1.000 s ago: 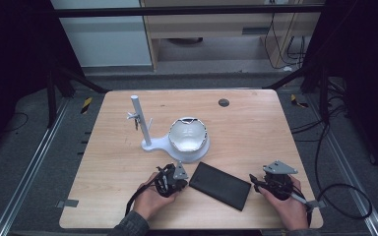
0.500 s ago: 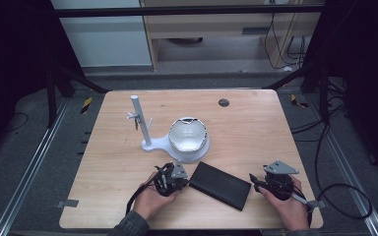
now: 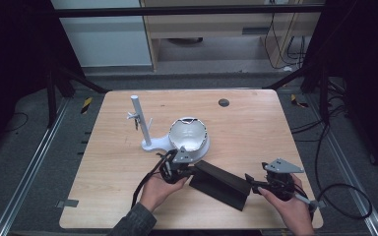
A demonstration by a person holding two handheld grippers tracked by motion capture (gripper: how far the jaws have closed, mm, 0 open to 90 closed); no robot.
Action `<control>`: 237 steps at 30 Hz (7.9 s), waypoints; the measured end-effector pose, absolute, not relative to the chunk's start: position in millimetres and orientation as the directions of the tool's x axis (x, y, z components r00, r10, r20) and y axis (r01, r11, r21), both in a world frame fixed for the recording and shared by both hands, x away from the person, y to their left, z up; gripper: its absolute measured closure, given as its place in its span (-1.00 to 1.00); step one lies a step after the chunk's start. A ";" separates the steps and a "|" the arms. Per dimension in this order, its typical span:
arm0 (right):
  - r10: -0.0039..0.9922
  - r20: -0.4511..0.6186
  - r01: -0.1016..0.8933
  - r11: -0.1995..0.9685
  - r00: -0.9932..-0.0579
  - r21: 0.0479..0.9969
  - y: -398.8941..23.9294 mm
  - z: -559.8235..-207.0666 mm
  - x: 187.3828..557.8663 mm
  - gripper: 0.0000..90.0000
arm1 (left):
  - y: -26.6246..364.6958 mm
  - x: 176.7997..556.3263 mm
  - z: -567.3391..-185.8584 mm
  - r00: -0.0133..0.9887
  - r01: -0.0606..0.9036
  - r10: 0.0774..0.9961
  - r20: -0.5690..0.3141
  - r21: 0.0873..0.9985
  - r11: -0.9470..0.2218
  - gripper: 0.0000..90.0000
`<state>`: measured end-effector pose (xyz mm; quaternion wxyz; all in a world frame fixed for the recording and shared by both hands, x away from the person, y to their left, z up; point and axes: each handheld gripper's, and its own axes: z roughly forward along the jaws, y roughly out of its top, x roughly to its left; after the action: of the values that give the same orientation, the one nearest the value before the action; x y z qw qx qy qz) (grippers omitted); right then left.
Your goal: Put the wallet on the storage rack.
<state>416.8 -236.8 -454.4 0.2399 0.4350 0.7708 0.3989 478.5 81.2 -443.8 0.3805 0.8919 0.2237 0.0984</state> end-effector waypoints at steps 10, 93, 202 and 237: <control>0.831 -0.004 0.487 0.330 -0.556 0.809 -250.1 -424.9 410.1 -0.58 | 57.7 495.2 -430.3 0.880 0.310 0.473 0.041 0.706 -0.637 0.91; 0.633 -0.294 0.322 0.673 -0.716 0.665 -230.4 -386.0 435.9 0.89 | 101.3 472.2 -398.6 0.858 0.311 0.513 0.009 0.786 -0.535 -0.77; 0.763 -0.048 0.321 0.326 -0.644 0.889 -206.2 -437.7 444.4 -0.56 | 95.4 515.8 -290.6 0.886 0.322 0.460 0.050 0.648 -0.690 0.80; 0.920 -0.005 0.625 0.270 -0.391 0.733 -215.7 -512.3 467.6 -0.88 | 115.8 540.0 -277.6 0.829 0.384 0.551 0.101 0.613 -0.691 0.79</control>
<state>467.6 -215.7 -512.3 0.2227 0.5050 0.7650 0.3320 540.0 115.8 -277.6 0.2976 0.9087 0.2571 0.1399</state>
